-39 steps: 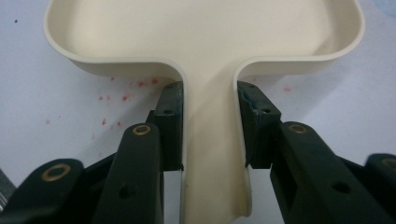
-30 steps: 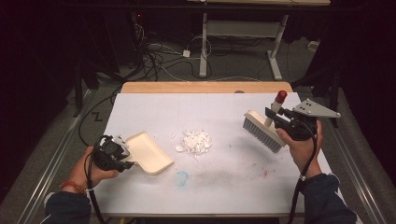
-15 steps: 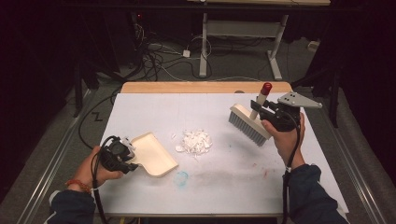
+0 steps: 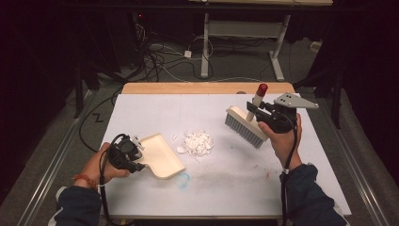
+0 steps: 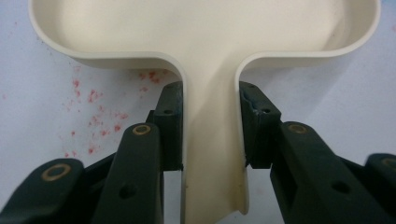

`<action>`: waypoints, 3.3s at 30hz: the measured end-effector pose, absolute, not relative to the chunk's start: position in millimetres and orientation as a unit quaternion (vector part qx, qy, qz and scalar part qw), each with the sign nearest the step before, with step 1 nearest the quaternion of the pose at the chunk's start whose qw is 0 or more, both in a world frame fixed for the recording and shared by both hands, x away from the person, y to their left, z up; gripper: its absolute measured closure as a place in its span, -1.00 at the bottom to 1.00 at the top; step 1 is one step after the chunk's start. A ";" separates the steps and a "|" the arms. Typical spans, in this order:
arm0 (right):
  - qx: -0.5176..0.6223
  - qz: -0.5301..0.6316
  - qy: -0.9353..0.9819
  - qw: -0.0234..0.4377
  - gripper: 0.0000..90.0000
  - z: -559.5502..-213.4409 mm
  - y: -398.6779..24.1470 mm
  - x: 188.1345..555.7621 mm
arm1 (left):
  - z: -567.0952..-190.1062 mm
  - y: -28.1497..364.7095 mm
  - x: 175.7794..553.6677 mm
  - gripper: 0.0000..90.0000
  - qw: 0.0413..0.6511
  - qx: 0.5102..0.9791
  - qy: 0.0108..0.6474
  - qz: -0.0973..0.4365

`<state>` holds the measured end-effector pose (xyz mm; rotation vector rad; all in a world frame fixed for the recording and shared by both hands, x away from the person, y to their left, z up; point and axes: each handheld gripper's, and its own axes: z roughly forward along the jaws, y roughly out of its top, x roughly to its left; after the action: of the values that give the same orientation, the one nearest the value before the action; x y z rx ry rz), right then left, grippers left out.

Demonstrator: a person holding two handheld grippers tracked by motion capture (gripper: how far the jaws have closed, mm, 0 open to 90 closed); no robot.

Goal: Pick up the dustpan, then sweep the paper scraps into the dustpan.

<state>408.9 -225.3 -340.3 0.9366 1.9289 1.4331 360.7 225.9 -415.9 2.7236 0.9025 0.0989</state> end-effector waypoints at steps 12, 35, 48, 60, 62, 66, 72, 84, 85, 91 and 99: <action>0.346 0.534 0.722 0.272 0.57 -341.8 -219.6 407.1 | -422.2 228.5 361.0 0.40 0.128 0.942 0.310 0.027; 0.346 0.541 0.721 0.261 0.57 -342.8 -211.7 406.9 | -428.4 227.1 358.7 0.40 0.121 0.944 0.307 0.021; 0.341 0.506 0.739 0.283 0.57 -346.8 -185.8 423.7 | -425.1 226.0 361.1 0.40 0.119 0.945 0.306 0.009; 0.351 0.477 0.748 0.299 0.57 -357.3 -162.0 447.2 | -426.1 218.1 369.8 0.40 0.099 0.949 0.300 0.006; 0.352 0.474 0.749 0.300 0.57 -359.0 -159.1 449.2 | -424.4 216.8 369.6 0.40 0.093 0.950 0.298 0.008; 0.350 0.468 0.755 0.297 0.57 -364.1 -148.4 453.8 | -421.6 215.9 374.1 0.40 0.084 0.950 0.302 -0.007; 0.351 0.468 0.758 0.288 0.57 -367.7 -142.7 455.0 | -417.4 214.1 382.1 0.40 0.076 0.949 0.304 -0.012; 0.344 0.483 0.758 0.272 0.57 -374.3 -111.4 451.8 | -416.3 205.5 384.1 0.40 0.055 0.953 0.297 -0.012; 0.344 0.484 0.759 0.267 0.57 -375.2 -106.9 451.0 | -416.6 205.9 384.7 0.40 0.055 0.954 0.296 -0.013; 0.330 0.485 0.765 0.266 0.56 -380.3 -81.3 440.7 | -420.0 204.7 387.7 0.40 0.045 0.953 0.300 -0.020; 0.342 0.502 0.750 0.261 0.55 -384.9 -56.4 431.3 | -418.5 204.0 391.2 0.40 0.046 0.947 0.316 -0.037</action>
<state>431.3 -56.4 -384.9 0.9249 2.0317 1.3590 391.2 204.0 -418.5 2.8905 0.9633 -0.1132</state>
